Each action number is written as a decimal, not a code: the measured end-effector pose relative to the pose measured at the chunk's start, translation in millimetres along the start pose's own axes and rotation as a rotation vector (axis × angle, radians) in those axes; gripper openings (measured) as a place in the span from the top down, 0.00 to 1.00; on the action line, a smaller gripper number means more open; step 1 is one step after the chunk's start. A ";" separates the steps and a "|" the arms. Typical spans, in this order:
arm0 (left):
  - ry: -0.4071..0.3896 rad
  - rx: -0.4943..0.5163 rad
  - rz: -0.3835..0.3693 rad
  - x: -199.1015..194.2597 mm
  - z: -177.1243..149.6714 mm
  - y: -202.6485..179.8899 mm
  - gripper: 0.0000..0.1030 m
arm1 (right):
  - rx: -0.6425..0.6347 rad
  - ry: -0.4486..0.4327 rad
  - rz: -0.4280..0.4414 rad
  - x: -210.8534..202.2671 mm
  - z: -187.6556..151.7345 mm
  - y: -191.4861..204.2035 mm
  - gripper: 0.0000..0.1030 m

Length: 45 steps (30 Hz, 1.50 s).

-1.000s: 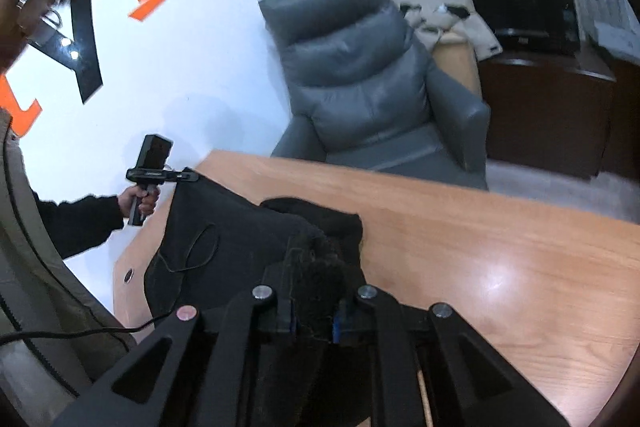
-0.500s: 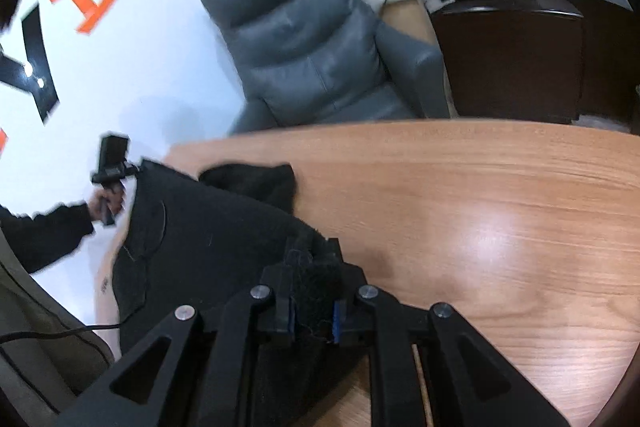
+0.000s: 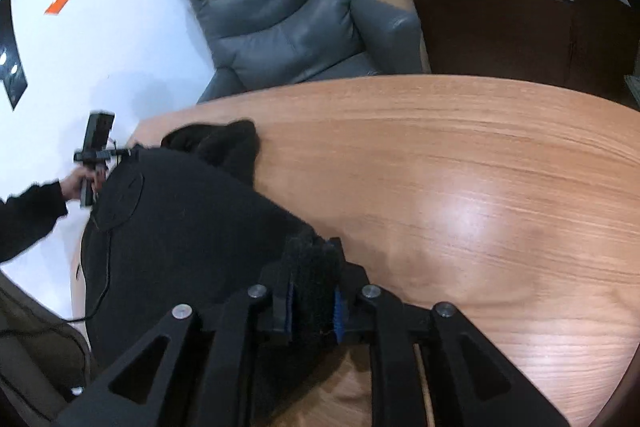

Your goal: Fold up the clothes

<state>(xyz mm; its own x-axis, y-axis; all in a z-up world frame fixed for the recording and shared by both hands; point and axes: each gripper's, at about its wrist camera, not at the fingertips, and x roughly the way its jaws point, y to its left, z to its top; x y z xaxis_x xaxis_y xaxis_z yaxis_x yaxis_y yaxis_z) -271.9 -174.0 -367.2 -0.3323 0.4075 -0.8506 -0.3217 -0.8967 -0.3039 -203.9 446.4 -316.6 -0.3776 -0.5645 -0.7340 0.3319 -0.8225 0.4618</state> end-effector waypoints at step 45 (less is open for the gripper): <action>-0.045 0.223 0.002 -56.3 -154.7 -169.7 0.20 | -0.503 0.170 -0.265 56.5 -81.9 167.6 0.00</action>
<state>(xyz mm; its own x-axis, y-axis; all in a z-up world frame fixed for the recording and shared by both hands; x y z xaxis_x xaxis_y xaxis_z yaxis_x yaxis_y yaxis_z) -61.5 -71.4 -334.1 -0.3708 0.4175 -0.8296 -0.5071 -0.8393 -0.1957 -98.8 282.4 -321.6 -0.3731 -0.2914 -0.8808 0.6298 -0.7767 -0.0098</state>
